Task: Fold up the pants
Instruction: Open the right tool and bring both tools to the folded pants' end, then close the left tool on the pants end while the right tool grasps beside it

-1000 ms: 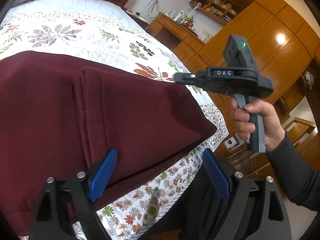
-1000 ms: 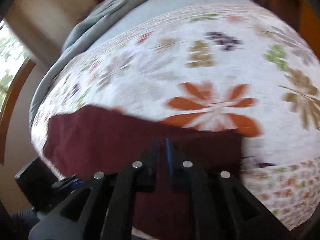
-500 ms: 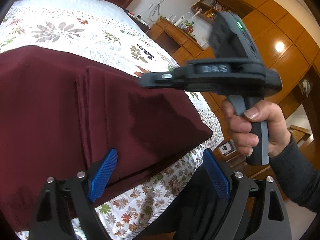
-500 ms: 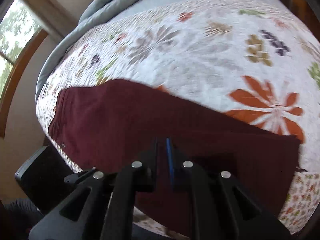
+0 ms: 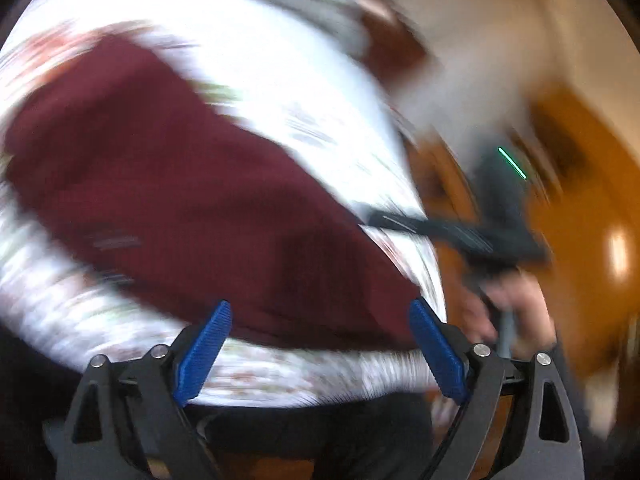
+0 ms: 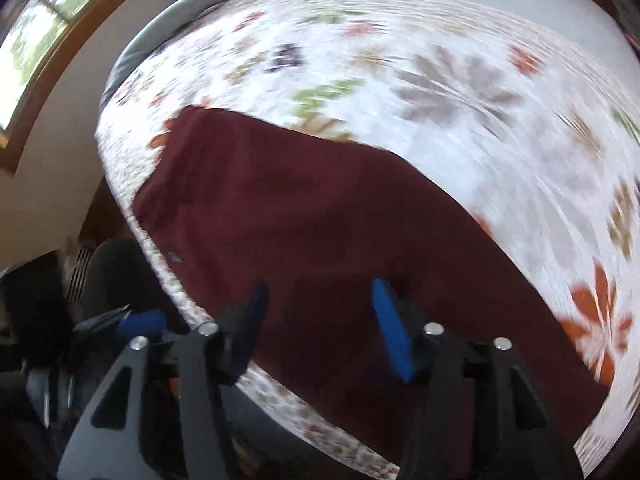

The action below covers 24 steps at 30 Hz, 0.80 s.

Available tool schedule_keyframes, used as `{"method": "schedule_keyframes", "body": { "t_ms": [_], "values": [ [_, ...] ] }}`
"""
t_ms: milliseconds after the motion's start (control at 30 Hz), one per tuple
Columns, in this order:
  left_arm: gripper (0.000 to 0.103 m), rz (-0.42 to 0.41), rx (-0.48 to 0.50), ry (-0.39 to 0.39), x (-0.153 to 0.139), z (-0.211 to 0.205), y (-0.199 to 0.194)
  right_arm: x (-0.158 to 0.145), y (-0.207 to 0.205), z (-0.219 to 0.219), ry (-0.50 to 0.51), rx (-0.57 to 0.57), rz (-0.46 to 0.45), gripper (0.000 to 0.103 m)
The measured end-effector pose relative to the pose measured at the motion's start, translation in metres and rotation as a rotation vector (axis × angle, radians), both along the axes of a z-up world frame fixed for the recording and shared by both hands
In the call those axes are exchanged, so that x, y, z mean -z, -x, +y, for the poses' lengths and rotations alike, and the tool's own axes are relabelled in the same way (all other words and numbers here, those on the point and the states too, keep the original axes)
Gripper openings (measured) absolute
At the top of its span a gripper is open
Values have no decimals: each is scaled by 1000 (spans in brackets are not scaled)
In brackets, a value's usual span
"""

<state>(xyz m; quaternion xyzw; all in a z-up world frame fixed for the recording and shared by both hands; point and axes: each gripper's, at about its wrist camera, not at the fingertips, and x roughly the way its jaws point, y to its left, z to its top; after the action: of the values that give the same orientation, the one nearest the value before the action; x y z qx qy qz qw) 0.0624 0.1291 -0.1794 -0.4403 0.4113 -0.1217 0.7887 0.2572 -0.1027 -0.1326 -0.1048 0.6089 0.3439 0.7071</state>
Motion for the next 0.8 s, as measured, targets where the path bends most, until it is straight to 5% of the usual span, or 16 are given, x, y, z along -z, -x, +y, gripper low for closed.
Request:
{"method": "schedule_keyframes", "body": {
  "t_ms": [100,200,433,567,800],
  "values": [
    [90,117,-290,97,32,65,20,-6,-7,47,5,-119,7,61],
    [91,180,-451,142,52,104,32,-12,-13,96,10,-237,22,63],
    [91,220,-489,138,64,124,15,-5,-32,188,60,-399,35,67],
    [91,190,-487,98,53,123,1,2,-42,215,72,-432,50,68],
    [91,140,-490,143,72,130,-8,14,-60,238,83,-455,85,68]
  ]
}}
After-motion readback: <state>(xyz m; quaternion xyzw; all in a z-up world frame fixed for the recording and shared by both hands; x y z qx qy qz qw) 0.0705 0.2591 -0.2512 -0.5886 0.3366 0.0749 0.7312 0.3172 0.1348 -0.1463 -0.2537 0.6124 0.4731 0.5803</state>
